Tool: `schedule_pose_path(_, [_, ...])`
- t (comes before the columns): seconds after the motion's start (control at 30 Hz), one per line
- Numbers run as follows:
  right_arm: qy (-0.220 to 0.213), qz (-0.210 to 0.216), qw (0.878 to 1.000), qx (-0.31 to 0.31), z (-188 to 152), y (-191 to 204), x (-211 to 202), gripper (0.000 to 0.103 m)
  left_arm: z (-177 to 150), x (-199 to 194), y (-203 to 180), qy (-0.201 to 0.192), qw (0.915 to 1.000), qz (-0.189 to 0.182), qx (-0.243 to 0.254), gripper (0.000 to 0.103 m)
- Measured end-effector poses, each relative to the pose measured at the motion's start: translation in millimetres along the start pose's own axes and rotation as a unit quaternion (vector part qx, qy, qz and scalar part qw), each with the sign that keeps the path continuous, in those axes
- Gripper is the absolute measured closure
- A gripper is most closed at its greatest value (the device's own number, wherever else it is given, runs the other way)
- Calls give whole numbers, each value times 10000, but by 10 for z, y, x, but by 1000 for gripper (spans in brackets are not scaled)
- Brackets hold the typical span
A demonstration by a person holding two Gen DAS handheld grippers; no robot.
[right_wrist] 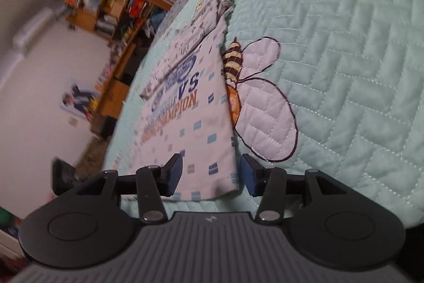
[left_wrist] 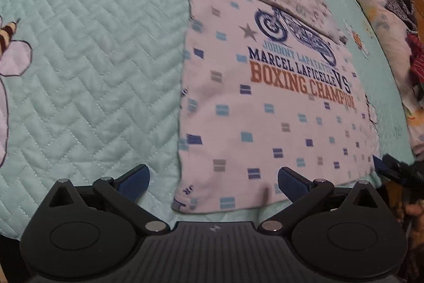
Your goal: Fold clothes
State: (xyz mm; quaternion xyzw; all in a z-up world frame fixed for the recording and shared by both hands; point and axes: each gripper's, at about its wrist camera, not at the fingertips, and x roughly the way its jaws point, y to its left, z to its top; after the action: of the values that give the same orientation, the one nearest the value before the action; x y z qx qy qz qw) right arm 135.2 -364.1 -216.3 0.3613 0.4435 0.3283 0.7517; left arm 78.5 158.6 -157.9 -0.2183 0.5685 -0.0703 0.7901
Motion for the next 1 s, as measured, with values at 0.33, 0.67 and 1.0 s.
schedule_pose_path(0.33, [241,150,9994,173,103,-28,114,53,63,95,-32,350,9994,-38,42,1])
schedule_pose_path(0.67, [318,229,9992,-112,11,46,192,53,-167,310,-565,203,9821,1498,1128,1])
schedule_pose_path(1.0, [386,230,9987,-234,-2,71,208,53,-191,283,-600,138,9760,1748,1292,1])
